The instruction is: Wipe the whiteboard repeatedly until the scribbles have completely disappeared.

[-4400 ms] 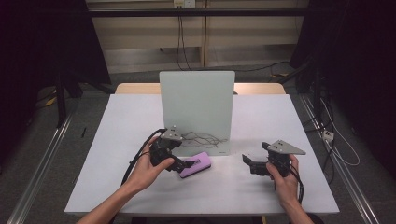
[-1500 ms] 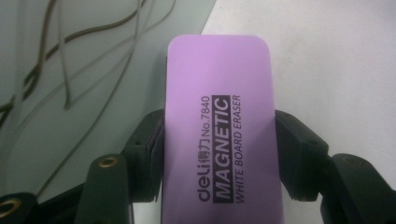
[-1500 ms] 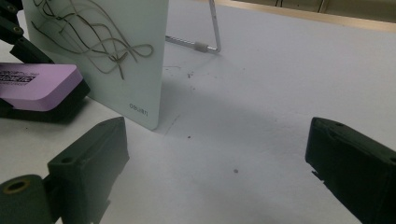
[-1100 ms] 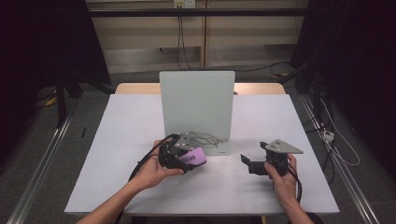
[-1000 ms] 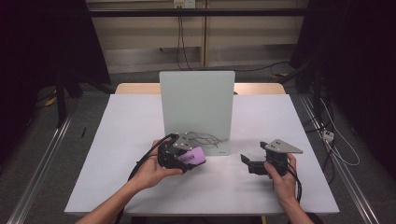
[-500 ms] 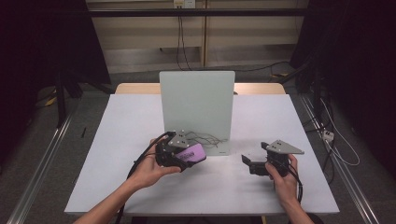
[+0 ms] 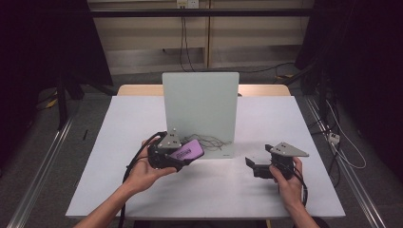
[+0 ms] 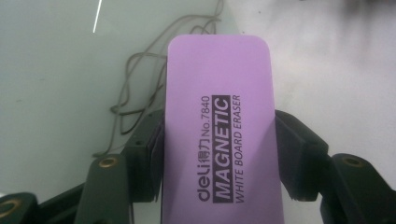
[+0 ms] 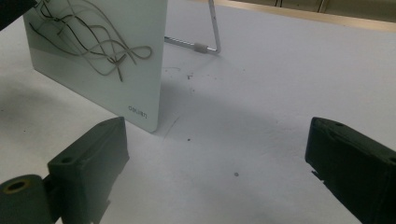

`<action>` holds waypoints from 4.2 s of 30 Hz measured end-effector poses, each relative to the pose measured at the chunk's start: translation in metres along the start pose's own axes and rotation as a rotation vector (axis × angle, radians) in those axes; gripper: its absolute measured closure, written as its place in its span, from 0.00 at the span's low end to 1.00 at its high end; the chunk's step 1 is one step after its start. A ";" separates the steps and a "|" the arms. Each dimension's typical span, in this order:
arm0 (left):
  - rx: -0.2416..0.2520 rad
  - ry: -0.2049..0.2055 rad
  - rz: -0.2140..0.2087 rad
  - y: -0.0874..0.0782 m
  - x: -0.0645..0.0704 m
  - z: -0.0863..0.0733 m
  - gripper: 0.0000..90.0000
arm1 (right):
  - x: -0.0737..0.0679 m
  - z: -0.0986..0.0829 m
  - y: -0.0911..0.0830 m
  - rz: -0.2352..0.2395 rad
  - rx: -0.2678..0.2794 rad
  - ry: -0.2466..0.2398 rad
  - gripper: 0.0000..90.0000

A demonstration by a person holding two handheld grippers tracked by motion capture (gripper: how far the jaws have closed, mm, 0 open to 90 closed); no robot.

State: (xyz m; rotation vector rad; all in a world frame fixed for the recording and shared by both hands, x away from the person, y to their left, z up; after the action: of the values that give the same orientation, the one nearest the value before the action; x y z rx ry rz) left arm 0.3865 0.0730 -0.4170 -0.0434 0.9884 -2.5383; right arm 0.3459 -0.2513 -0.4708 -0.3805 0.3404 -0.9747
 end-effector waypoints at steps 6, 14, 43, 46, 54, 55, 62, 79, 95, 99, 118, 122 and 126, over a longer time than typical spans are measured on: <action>0.015 -0.026 0.001 -0.005 -0.008 -0.005 0.46 | 0.002 0.000 0.002 -0.006 -0.003 0.012 0.07; -0.005 0.030 0.030 -0.007 -0.009 -0.010 0.46 | 0.001 0.000 0.002 0.000 -0.006 0.006 0.07; 0.051 0.217 0.130 0.009 -0.021 0.009 0.46 | -0.001 -0.001 0.001 0.014 -0.009 -0.002 0.07; 0.048 0.221 0.131 0.011 -0.022 0.008 0.46 | -0.001 -0.001 0.002 0.013 -0.010 -0.001 0.07; 0.038 0.230 0.124 0.014 -0.021 0.006 0.46 | -0.002 -0.001 0.001 0.013 -0.009 -0.004 0.07; 0.037 0.230 0.124 0.015 -0.020 0.005 0.46 | -0.002 -0.001 0.001 0.014 -0.009 -0.004 0.07; 0.032 0.244 0.114 0.020 -0.017 0.003 0.46 | -0.002 -0.001 0.001 0.017 -0.009 -0.007 0.07; -0.008 0.284 0.090 0.034 -0.005 -0.004 0.46 | -0.002 -0.001 0.000 0.019 -0.010 -0.007 0.07; 0.065 0.244 0.162 0.008 -0.026 0.002 0.46 | -0.002 -0.001 0.001 0.018 -0.011 -0.006 0.07; 0.050 0.242 0.143 0.015 -0.021 -0.002 0.46 | -0.002 -0.001 0.000 0.020 -0.011 -0.007 0.07; 0.060 0.207 0.089 0.040 -0.003 0.003 0.46 | -0.003 -0.001 0.000 0.021 -0.009 -0.007 0.07; 0.084 0.195 0.089 0.037 -0.006 0.005 0.46 | -0.002 -0.001 0.000 0.020 -0.006 -0.004 0.07; 0.108 0.178 0.106 0.030 -0.012 0.007 0.46 | -0.001 -0.001 -0.001 0.018 -0.008 0.002 0.07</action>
State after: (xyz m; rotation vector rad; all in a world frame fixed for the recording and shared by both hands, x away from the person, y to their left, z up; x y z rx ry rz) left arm 0.4099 0.0538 -0.4300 0.2632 0.8905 -2.5257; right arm 0.3444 -0.2507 -0.4712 -0.3833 0.3489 -0.9565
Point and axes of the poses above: each handheld gripper's, and its own axes: y roughly forward along the jaws, z roughly out of its top, x roughly to its right, the point moved 4 cm from there along y, roughly forward along the jaws, and after that the axes turned 4 degrees about z, right-handed, at the moved point
